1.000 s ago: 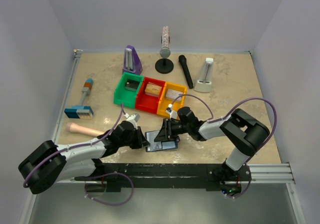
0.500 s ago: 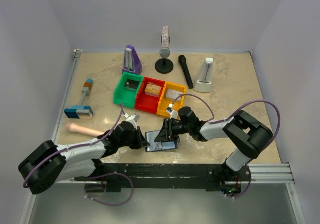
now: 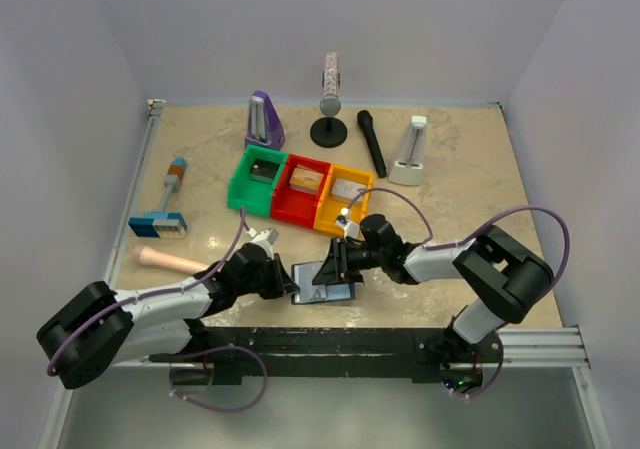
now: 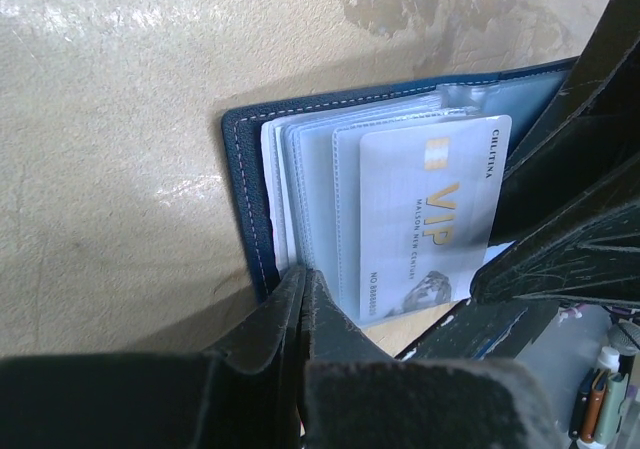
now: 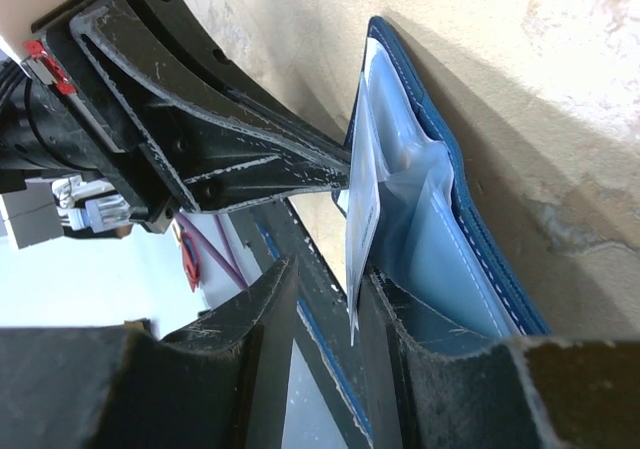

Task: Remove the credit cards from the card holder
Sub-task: Remove the credit card from the card holder.

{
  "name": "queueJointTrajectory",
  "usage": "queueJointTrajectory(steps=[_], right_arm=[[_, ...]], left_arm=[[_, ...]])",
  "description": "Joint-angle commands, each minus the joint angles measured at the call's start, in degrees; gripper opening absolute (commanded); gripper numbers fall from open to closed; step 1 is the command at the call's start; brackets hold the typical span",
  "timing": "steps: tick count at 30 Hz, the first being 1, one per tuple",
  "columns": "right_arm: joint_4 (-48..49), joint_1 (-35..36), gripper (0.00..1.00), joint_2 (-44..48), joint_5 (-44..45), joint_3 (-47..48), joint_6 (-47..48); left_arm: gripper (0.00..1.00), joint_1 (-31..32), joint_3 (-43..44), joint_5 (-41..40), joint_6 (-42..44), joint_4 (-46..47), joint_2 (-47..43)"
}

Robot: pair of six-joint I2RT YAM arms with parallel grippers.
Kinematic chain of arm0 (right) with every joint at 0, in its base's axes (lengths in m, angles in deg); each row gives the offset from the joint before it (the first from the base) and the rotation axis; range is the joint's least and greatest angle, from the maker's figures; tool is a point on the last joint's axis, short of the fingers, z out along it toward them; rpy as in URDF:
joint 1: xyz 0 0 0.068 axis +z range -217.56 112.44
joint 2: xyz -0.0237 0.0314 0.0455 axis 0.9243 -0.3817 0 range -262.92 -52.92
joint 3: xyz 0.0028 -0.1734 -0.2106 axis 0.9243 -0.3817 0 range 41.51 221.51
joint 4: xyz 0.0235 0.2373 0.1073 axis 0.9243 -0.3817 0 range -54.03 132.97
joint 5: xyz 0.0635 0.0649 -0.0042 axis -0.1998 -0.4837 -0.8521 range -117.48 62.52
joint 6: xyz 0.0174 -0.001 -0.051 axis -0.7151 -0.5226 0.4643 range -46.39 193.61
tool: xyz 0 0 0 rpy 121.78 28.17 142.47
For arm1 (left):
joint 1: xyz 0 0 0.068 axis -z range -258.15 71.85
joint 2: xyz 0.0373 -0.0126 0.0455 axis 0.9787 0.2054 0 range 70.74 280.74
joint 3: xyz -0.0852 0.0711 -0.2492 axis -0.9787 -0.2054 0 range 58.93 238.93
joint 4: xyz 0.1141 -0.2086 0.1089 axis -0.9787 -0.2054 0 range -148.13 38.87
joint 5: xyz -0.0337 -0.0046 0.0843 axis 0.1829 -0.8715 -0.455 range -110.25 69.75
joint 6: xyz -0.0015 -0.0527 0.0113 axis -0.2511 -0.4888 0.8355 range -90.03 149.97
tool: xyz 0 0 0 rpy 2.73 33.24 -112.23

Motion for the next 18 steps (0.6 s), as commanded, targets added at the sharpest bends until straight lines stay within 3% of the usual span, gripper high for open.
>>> queueJointTrajectory(steps=[1, 18], right_arm=[[0.72, -0.57, 0.34, 1.99, -0.4, -0.61, 1.11], [-0.16, -2.15, 0.3, 3.57, -0.4, -1.66, 1.72]], left_arm=[[0.0, -0.01, -2.12, -3.25, 0.79, -4.33, 1.6], [0.0, -0.01, -2.47, -3.42, 0.7, -3.98, 2.13]])
